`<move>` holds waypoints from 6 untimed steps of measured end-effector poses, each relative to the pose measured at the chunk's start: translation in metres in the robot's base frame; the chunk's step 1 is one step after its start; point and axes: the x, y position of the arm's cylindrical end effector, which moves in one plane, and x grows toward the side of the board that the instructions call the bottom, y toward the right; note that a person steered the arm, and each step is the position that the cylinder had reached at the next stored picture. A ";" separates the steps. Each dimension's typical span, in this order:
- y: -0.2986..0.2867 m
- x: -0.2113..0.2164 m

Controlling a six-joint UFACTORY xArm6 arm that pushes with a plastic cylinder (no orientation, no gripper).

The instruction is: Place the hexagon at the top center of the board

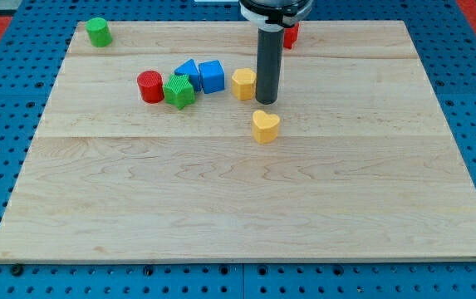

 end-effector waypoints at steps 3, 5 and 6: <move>-0.040 -0.076; -0.048 -0.085; -0.059 -0.120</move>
